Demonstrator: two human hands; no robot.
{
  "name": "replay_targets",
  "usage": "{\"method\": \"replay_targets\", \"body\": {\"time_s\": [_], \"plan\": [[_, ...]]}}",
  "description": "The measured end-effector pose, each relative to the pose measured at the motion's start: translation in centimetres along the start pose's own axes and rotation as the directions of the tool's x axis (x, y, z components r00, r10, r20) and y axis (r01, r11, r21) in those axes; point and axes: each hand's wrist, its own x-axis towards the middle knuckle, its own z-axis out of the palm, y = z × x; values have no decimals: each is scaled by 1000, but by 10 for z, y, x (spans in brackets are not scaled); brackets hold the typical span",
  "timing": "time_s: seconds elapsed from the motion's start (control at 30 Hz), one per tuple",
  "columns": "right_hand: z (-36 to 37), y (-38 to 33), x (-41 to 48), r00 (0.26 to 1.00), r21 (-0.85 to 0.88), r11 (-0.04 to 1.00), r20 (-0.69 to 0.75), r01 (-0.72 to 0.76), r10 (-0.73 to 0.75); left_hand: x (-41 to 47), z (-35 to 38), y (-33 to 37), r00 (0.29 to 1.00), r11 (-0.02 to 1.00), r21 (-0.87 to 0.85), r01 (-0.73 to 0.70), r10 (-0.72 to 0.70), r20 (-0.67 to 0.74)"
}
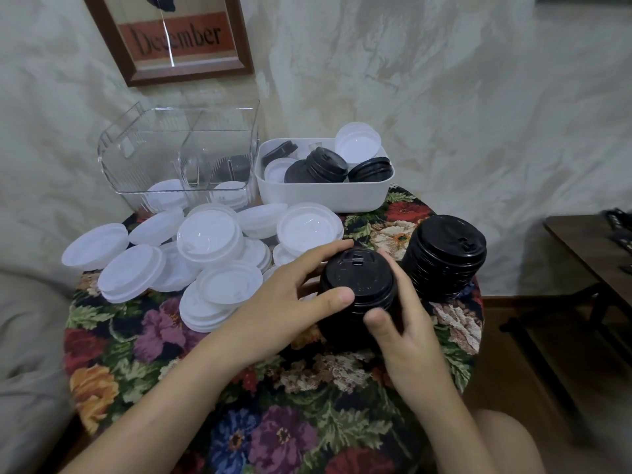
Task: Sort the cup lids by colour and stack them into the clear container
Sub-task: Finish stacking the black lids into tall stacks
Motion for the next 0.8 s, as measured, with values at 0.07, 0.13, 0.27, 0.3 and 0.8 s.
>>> {"method": "replay_targets", "body": {"time_s": [0.07, 0.13, 0.27, 0.3, 0.8], "plan": [[1, 1, 0, 1000, 31, 999, -21, -10, 10, 1, 0, -2, 1000, 1000, 0, 4, -4, 8], [2, 0, 1, 999, 40, 999, -41, -15, 16, 1, 1, -3, 1000, 1000, 0, 10, -10, 7], [0, 1, 1, 999, 5, 1000, -51, -11, 11, 1, 2, -4, 1000, 1000, 23, -5, 5, -3], [-1, 2, 1, 999, -11, 1000, -49, -3, 2, 1, 2, -4, 1000, 999, 30, -9, 10, -4], [-9, -4, -4, 997, 10, 998, 50, -59, 58, -1, 2, -8, 998, 997, 67, -35, 31, 63]]}}
